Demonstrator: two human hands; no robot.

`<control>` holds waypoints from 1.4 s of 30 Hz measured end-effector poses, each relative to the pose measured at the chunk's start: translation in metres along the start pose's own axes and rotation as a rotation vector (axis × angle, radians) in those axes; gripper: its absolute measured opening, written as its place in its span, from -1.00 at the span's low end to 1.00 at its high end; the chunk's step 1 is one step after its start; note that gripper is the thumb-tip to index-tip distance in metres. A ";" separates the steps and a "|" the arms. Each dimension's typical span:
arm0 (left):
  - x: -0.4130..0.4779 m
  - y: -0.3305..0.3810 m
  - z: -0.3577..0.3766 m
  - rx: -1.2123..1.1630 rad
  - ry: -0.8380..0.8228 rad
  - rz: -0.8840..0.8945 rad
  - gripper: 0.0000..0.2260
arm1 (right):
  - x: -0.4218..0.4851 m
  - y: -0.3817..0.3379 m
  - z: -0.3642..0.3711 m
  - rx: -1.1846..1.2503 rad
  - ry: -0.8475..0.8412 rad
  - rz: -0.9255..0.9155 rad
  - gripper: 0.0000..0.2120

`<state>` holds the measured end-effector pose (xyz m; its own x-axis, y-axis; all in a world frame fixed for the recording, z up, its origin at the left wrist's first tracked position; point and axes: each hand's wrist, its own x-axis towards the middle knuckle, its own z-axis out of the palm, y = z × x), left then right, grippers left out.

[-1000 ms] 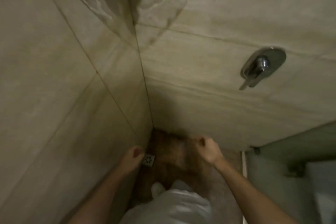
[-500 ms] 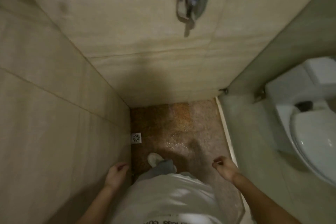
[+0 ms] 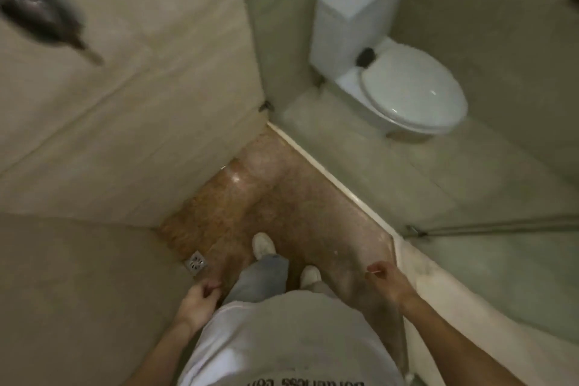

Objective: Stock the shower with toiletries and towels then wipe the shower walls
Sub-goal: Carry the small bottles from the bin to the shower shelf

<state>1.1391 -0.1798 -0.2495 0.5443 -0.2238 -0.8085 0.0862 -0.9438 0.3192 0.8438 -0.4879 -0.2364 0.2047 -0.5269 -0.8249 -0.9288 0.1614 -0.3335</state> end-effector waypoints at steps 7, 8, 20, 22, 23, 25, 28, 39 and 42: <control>0.028 0.083 0.014 0.504 -0.220 0.234 -0.83 | -0.065 0.134 0.035 0.412 0.215 0.360 -0.92; 0.037 0.099 0.015 0.585 -0.258 0.253 -0.83 | -0.076 0.144 0.047 0.469 0.233 0.395 -0.95; 0.091 0.287 0.100 0.971 -0.322 0.544 -0.79 | -0.134 0.167 0.225 1.102 0.356 0.739 -0.83; 0.071 0.299 0.125 1.022 -0.357 0.613 -0.80 | -0.144 0.159 0.236 1.167 0.383 0.745 -0.80; 0.064 0.303 0.136 1.066 -0.391 0.643 -0.81 | -0.149 0.156 0.239 1.197 0.400 0.753 -0.80; 0.052 0.310 0.159 1.154 -0.451 0.698 -0.86 | -0.157 0.153 0.241 1.250 0.426 0.786 -0.85; 0.037 0.317 0.192 1.261 -0.530 0.752 -0.84 | -0.161 0.157 0.242 1.314 0.442 0.849 -0.85; 0.013 0.377 0.308 1.409 -0.508 0.879 -0.90 | -0.136 0.254 0.133 1.406 0.498 0.716 -0.84; -0.037 0.388 0.350 1.398 -0.550 0.906 -0.87 | -0.146 0.291 0.077 1.367 0.602 0.627 -0.74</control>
<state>0.8601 -0.6229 -0.2690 -0.3359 -0.5208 -0.7849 -0.9369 0.0986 0.3355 0.5678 -0.2999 -0.2483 -0.5306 -0.2755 -0.8016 0.2065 0.8752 -0.4375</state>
